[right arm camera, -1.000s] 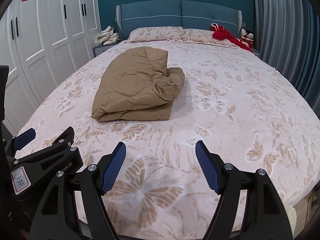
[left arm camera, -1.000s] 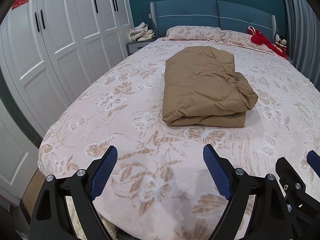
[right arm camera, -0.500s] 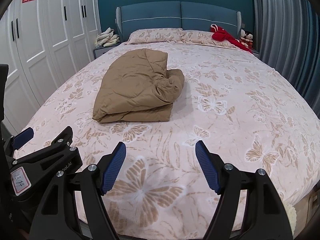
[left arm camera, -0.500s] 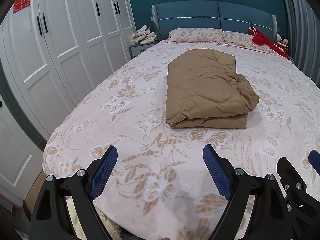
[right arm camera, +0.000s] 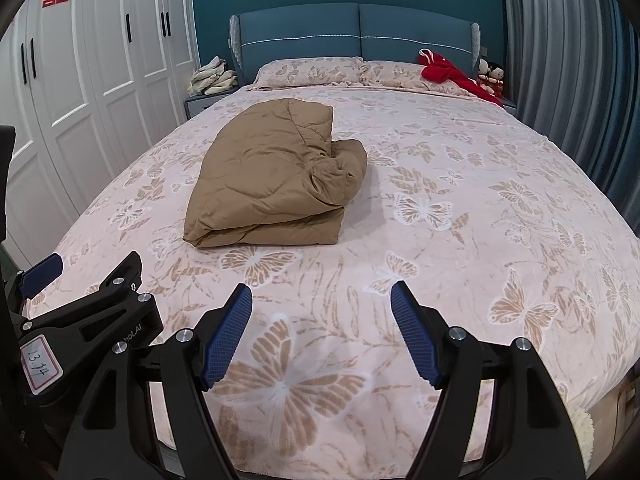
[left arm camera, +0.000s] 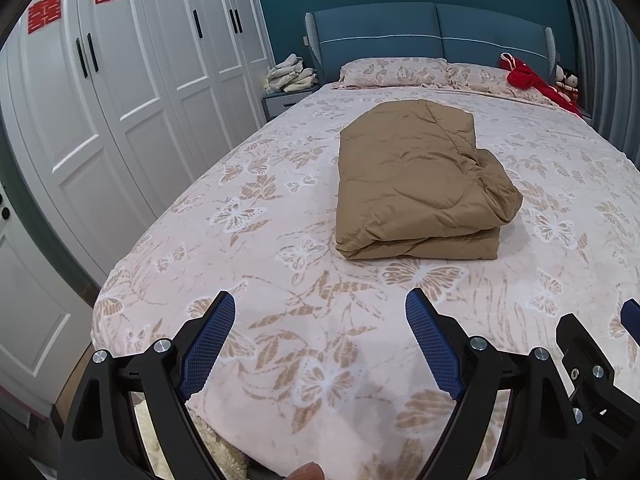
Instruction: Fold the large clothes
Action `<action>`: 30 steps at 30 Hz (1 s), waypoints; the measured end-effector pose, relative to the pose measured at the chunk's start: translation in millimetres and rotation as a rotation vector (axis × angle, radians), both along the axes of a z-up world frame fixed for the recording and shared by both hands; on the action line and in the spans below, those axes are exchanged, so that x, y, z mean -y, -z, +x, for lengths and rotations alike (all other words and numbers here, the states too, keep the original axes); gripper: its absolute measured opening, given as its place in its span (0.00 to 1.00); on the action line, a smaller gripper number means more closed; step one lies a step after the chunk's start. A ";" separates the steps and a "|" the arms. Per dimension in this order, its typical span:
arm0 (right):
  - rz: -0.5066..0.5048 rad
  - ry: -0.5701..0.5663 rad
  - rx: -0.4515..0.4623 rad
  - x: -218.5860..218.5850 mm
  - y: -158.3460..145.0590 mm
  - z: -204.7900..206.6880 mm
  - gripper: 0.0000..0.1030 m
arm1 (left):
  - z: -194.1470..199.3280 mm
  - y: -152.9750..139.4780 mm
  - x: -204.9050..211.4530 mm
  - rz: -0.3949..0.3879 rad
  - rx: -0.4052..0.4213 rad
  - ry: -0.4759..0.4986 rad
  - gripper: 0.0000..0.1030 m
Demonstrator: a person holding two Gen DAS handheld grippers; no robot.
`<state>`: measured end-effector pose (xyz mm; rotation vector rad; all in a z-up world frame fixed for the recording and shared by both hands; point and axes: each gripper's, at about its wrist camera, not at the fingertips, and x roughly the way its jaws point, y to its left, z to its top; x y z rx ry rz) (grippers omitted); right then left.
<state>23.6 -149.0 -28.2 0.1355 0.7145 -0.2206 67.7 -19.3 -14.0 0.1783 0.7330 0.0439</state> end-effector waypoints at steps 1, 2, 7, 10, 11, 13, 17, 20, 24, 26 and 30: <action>0.001 0.002 0.000 -0.5 -0.5 -0.3 0.67 | -0.1 -0.5 -0.1 -0.001 -0.001 -0.001 0.82; 0.002 0.002 0.001 -0.1 -0.4 -0.3 0.67 | 0.1 -0.7 -0.6 -0.002 -0.001 -0.001 0.82; 0.006 0.032 0.009 0.1 -1.6 -0.9 0.79 | 0.0 -2.4 -1.9 0.002 0.005 -0.006 0.82; 0.022 0.049 0.016 0.3 -1.6 -0.7 0.85 | -1.3 -2.2 0.0 0.001 0.007 -0.011 0.82; 0.030 0.053 0.017 0.8 -1.4 -0.3 0.87 | -0.9 -2.6 -0.7 0.001 0.007 -0.013 0.82; 0.041 0.059 0.016 0.8 0.4 -0.4 0.88 | -0.8 -2.9 -0.5 0.004 0.008 -0.014 0.82; 0.046 0.060 0.013 -1.5 1.9 0.3 0.88 | -0.9 -2.1 0.2 0.008 0.010 -0.019 0.82; 0.041 0.054 0.012 -2.5 2.5 0.8 0.88 | -0.5 -1.3 -2.5 -0.014 0.001 -0.022 0.82; 0.030 0.040 0.008 -7.5 4.2 1.5 0.88 | 1.5 1.6 -6.3 -0.035 -0.015 -0.036 0.83; 0.025 0.035 0.009 -10.9 4.5 0.6 0.88 | 2.0 1.9 -8.1 -0.038 -0.017 -0.045 0.83; 0.022 0.030 0.006 -15.2 5.4 1.9 0.88 | 1.7 2.6 -9.3 -0.038 -0.017 -0.050 0.83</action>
